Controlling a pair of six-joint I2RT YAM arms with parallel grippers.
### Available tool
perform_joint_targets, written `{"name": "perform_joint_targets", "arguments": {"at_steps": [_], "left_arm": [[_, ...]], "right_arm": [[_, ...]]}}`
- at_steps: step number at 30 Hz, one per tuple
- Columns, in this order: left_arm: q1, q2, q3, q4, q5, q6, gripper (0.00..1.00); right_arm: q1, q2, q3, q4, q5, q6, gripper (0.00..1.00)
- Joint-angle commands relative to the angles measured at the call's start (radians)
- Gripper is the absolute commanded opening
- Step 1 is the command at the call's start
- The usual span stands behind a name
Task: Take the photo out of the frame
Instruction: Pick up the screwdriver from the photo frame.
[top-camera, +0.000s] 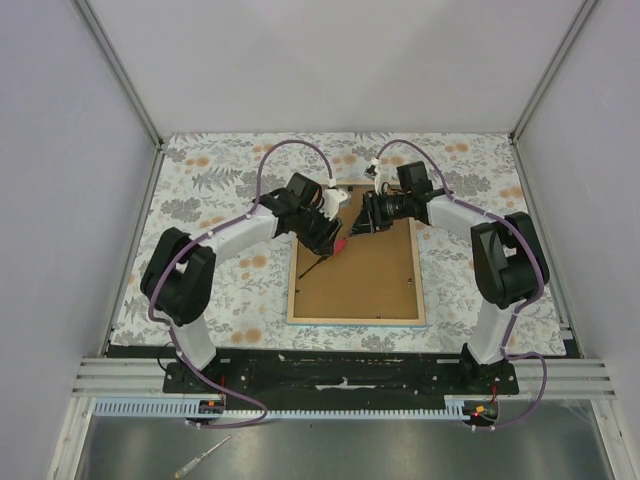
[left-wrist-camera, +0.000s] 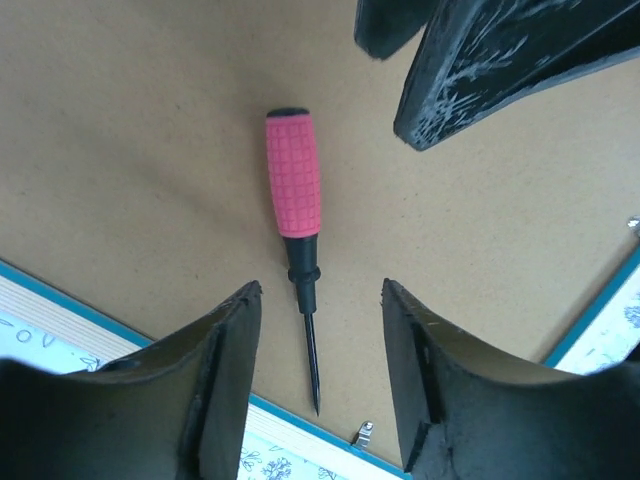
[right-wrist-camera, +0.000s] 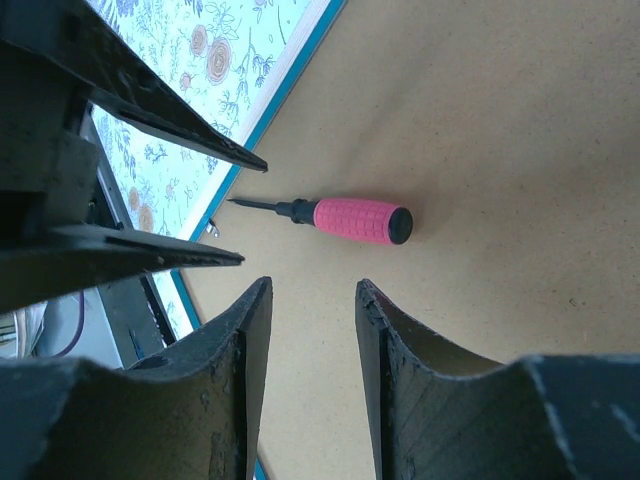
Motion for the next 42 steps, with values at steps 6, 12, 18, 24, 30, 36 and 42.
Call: {"name": "perform_joint_targets", "arguments": {"at_steps": [6, 12, 18, 24, 30, 36, 42], "left_arm": [[-0.059, 0.058, -0.036, -0.004, -0.144, 0.094, 0.59], [-0.072, 0.099, -0.039, -0.01, -0.166, 0.12, 0.56], [-0.072, 0.151, -0.051, 0.016, -0.165, 0.123, 0.48], [-0.072, 0.161, -0.045, 0.024, -0.157, 0.131, 0.09], [-0.073, 0.089, -0.045, 0.038, -0.124, 0.142, 0.02], [-0.07, -0.016, -0.036, 0.061, -0.056, 0.145, 0.02], [-0.072, -0.08, -0.052, 0.079, 0.004, 0.133, 0.02]], "right_arm": [[-0.029, -0.032, 0.038, 0.012, 0.004, 0.013, 0.46], [-0.048, -0.035, 0.031, 0.02, -0.007, 0.024, 0.46], [-0.046, -0.029, 0.028, 0.029, -0.017, 0.037, 0.46], [-0.049, -0.029, 0.026, 0.028, -0.034, 0.04, 0.46], [-0.051, -0.004, 0.031, 0.02, -0.069, 0.046, 0.46], [-0.049, 0.017, 0.038, 0.006, -0.112, 0.046, 0.5], [-0.051, 0.019, 0.04, 0.004, -0.135, 0.044, 0.53]]}}
